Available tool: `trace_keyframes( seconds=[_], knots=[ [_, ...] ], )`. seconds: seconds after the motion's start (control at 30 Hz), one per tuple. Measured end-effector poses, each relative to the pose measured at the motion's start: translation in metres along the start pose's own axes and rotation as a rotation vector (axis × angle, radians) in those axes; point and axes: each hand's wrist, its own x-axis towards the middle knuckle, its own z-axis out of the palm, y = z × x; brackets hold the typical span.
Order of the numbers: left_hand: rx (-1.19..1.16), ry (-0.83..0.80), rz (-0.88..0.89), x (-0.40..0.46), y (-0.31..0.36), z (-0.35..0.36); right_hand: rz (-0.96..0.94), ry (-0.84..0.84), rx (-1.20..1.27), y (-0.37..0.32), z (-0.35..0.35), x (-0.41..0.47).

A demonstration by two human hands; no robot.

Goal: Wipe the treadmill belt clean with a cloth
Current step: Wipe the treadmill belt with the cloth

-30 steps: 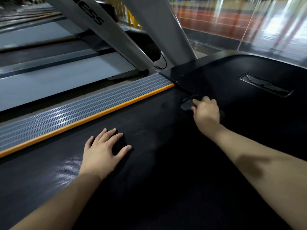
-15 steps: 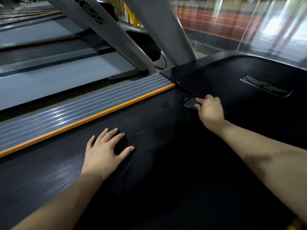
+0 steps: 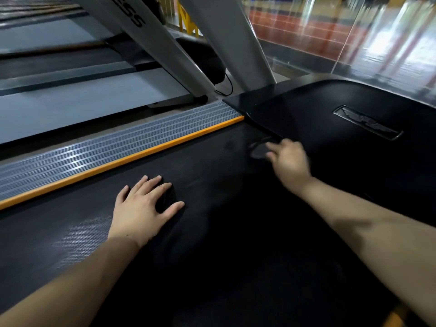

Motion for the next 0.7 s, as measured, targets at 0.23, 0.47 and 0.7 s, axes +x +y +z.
trace_keyframes(
  seconds=[0.23,0.47,0.7],
  knots=[
    [-0.017,-0.006,0.007,0.000,0.003,-0.001,0.076,0.034,0.041,-0.072,-0.012,-0.028],
    [0.070,0.047,0.086,-0.017,0.018,-0.012,-0.174,-0.110,0.131,-0.074,-0.022,-0.040],
    [-0.051,-0.012,-0.108,-0.066,0.069,-0.006,0.198,-0.094,-0.054,-0.019,-0.031,-0.027]
  ],
)
